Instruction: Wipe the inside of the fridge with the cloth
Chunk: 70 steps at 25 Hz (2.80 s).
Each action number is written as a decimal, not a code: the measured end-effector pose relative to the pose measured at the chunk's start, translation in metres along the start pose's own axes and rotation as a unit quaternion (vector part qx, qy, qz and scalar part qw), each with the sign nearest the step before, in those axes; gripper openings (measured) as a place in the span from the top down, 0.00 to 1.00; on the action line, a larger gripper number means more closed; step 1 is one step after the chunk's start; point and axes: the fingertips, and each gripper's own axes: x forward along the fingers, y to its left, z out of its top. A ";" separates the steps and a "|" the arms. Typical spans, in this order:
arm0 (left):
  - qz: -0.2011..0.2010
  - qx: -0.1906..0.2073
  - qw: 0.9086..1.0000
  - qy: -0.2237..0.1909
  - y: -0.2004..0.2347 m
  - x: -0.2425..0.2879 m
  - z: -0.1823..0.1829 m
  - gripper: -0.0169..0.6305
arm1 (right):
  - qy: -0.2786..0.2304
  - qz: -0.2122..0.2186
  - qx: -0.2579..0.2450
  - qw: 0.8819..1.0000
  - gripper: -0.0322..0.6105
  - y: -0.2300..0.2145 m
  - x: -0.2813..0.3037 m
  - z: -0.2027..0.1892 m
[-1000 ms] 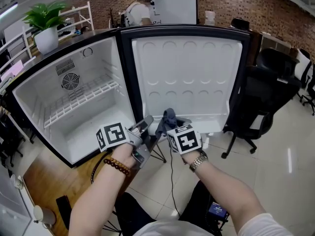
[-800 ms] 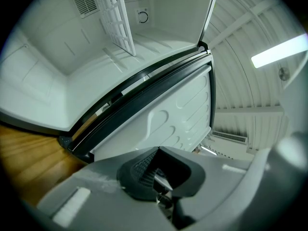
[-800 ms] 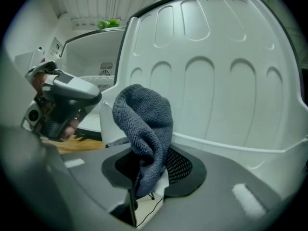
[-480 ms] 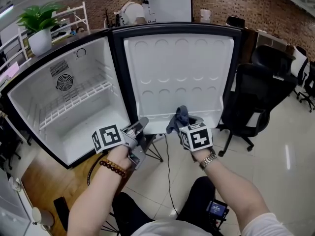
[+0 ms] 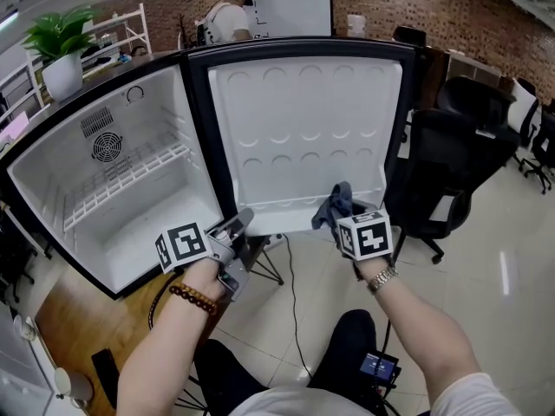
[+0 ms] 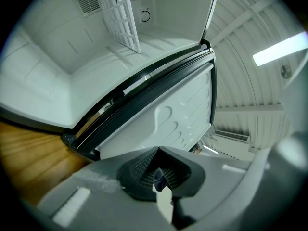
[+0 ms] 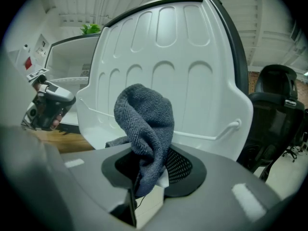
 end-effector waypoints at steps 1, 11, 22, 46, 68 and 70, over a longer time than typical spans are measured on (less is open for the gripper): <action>0.000 0.000 1.000 0.000 0.000 0.000 0.000 0.97 | 0.001 -0.005 0.004 1.000 0.76 -0.005 -0.001 -0.002; 0.002 0.004 1.000 0.006 0.001 0.002 -0.004 0.97 | 0.003 -0.040 0.027 0.999 0.76 -0.041 -0.012 -0.010; 0.004 0.013 1.000 0.007 0.002 0.003 -0.009 0.97 | 0.004 -0.075 0.038 0.996 0.76 -0.060 -0.023 -0.015; 0.139 0.394 0.905 -0.081 -0.072 -0.098 -0.013 0.97 | -0.128 0.163 -0.028 0.978 0.76 0.122 -0.118 0.056; 0.233 0.471 0.844 -0.104 -0.135 -0.266 -0.084 0.96 | -0.179 0.318 -0.057 0.929 0.76 0.301 -0.242 0.038; 0.233 0.470 0.845 -0.105 -0.138 -0.272 -0.089 0.96 | -0.179 0.321 -0.058 0.928 0.76 0.306 -0.249 0.035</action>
